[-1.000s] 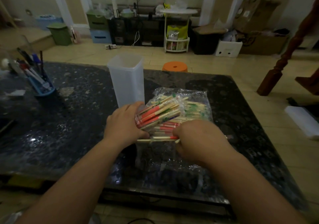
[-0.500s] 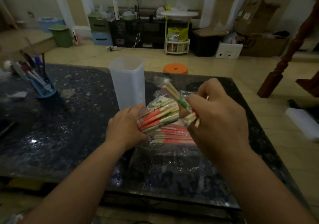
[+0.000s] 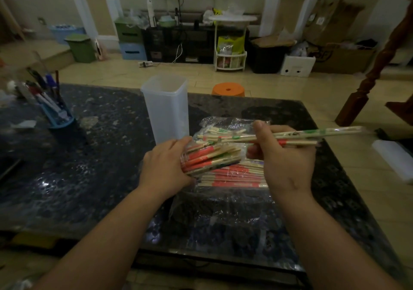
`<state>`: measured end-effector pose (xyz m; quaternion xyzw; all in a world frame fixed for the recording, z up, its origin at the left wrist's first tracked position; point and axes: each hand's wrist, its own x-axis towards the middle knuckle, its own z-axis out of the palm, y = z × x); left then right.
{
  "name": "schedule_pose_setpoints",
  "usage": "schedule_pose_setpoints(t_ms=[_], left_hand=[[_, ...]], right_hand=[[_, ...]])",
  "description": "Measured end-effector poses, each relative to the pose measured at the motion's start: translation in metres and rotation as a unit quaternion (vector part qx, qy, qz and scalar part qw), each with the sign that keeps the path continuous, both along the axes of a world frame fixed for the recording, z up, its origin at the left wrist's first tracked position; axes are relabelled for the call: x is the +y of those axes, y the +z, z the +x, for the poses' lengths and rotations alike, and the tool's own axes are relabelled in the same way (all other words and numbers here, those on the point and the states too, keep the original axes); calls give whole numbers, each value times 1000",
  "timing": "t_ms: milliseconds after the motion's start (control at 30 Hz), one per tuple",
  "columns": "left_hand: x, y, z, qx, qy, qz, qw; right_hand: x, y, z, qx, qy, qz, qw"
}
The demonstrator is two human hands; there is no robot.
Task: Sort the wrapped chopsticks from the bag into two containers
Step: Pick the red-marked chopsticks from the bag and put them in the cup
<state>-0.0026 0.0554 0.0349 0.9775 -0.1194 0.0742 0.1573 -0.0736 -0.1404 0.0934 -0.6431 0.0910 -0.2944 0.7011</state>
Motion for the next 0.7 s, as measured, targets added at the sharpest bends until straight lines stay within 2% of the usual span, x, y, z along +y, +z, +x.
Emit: schedule_pose_setpoints(t_ms=[167, 333, 500, 533, 633, 700], left_hand=[[-1, -4, 1, -15, -30, 11, 999], [-2, -11, 1, -19, -50, 35, 998], [-2, -13, 3, -28, -51, 38, 998], [-2, -13, 3, -28, -51, 39, 998], [-3, -13, 1, -32, -58, 35, 997], [-3, -14, 1, -33, -68, 28, 997]], right_hand=[[-4, -16, 13, 101, 27, 24, 994], [-11, -20, 18, 144, 139, 136, 970], [-19, -19, 22, 155, 111, 213, 958], [-19, -19, 22, 155, 99, 196, 963], [-16, -29, 24, 152, 27, 39, 987], [-12, -34, 24, 124, -12, -21, 992]])
